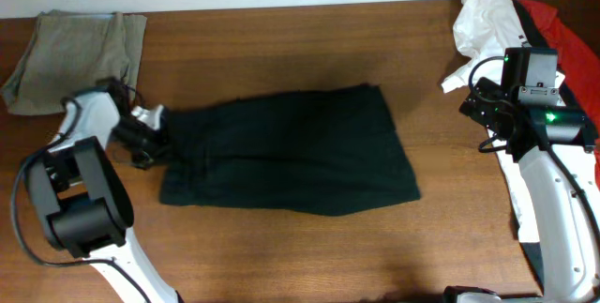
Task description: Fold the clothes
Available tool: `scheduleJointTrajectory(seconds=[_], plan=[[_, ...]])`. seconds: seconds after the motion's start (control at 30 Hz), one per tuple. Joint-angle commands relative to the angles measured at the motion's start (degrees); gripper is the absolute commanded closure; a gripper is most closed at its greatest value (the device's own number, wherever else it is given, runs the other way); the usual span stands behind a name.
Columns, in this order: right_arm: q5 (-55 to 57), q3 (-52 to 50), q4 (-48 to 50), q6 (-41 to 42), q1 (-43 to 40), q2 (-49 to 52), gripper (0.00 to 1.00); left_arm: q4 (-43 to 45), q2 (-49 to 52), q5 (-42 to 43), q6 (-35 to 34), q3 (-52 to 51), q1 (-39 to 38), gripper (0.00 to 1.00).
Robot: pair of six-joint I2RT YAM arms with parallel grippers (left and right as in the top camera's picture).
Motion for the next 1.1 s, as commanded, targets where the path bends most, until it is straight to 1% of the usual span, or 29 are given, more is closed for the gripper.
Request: scheduleJointTrajectory(seconds=[0.0, 0.03, 0.1, 0.13, 0.17, 0.2, 0.27, 0.37, 0.47, 0.57, 0.7, 0.87, 0.93, 1.07], plan=[[1.5, 0.7, 0.0, 0.0, -0.2, -0.1, 0.01, -9.6, -0.2, -12.0, -2.9, 18.8, 1.7, 0.99], [1.5, 0.7, 0.0, 0.0, -0.2, -0.1, 0.01, -13.8, -0.2, -12.0, -2.9, 25.8, 1.4, 0.99], [1.5, 0.7, 0.0, 0.0, -0.2, -0.1, 0.01, -21.2, -0.2, -12.0, -2.9, 35.9, -0.8, 0.99], [1.5, 0.7, -0.1, 0.0, -0.2, -0.1, 0.01, -23.8, -0.2, -12.0, -2.9, 38.8, -2.5, 0.99], [1.5, 0.7, -0.1, 0.0, -0.2, -0.1, 0.01, -25.4, -0.2, -12.0, -2.9, 40.0, -5.7, 0.99], [1.5, 0.7, -0.1, 0.0, -0.2, -0.1, 0.01, -25.6, -0.2, -12.0, -2.9, 40.0, -8.1, 0.99], [1.5, 0.7, -0.1, 0.0, -0.2, -0.1, 0.01, -24.7, -0.2, -13.1, -7.7, 40.1, -15.4, 0.99], [1.5, 0.7, -0.1, 0.0, -0.2, -0.1, 0.01, -22.9, -0.2, -13.4, -8.4, 40.1, -23.1, 0.99], [1.5, 0.7, -0.1, 0.0, -0.2, -0.1, 0.01, -21.9, -0.2, -14.8, -8.7, 40.1, -28.6, 0.99], [1.5, 0.7, -0.1, 0.0, -0.2, -0.1, 0.01, -22.1, -0.2, -15.0, -9.1, 40.1, -32.0, 0.99], [1.5, 0.7, -0.1, 0.0, -0.2, -0.1, 0.01, -19.5, 0.5, -14.6, -9.4, 39.7, -37.2, 0.99], [1.5, 0.7, -0.1, 0.0, -0.2, -0.1, 0.01, -11.4, 3.8, -13.7, -14.2, 36.6, -41.2, 0.99], [1.5, 0.7, -0.1, 0.0, -0.2, -0.1, 0.01, -8.4, 5.7, -13.7, -14.2, 36.6, -42.1, 0.99], [1.5, 0.7, -0.1, 0.0, -0.2, -0.1, 0.01, -3.4, 9.9, -9.8, -15.1, 36.5, -46.3, 0.99]])
